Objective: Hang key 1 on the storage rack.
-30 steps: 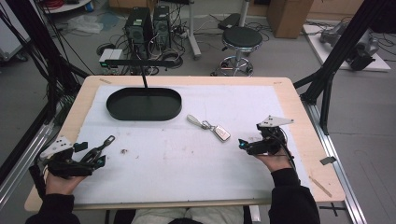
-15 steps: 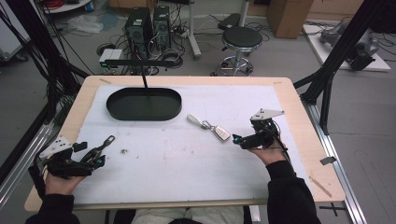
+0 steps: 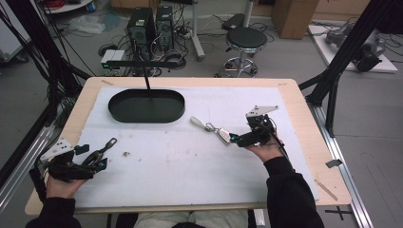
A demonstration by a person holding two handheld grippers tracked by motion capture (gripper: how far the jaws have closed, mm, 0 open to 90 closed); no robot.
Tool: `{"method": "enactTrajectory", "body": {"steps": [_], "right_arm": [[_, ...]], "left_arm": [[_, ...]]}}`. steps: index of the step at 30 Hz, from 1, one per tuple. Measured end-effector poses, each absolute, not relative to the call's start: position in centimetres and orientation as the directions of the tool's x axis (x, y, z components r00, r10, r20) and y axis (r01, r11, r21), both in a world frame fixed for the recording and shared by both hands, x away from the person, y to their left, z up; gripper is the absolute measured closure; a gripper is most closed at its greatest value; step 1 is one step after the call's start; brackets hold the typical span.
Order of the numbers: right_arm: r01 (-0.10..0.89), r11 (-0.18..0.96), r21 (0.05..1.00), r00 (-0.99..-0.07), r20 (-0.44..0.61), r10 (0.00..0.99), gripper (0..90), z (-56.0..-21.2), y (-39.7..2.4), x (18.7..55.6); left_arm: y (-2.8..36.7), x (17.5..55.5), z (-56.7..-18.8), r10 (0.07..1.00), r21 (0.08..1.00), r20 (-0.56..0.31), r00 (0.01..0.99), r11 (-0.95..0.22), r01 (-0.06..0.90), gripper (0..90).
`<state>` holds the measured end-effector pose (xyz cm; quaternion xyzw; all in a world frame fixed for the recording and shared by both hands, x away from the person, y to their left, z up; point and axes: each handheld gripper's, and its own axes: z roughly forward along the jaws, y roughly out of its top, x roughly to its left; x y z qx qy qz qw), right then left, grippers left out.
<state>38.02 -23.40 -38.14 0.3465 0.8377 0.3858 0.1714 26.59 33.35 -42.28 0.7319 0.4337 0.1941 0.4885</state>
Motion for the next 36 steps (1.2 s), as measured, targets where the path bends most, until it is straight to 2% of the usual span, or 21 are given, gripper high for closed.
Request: {"method": "enactTrajectory", "body": {"steps": [9,36], "right_arm": [[0.446,0.502,0.741,-0.728,-0.025,0.685,0.7,-37.9,-21.3,39.1],[0.456,0.600,0.657,-0.787,-0.017,0.617,0.8,-40.4,-14.9,43.7]], "left_arm": [[33.3,26.6,-42.3,0.819,0.882,-0.146,0.554,-0.146,0.449,1.8],[33.4,26.8,-42.3,0.817,0.884,-0.148,0.557,-0.144,0.446,1.8]]}}
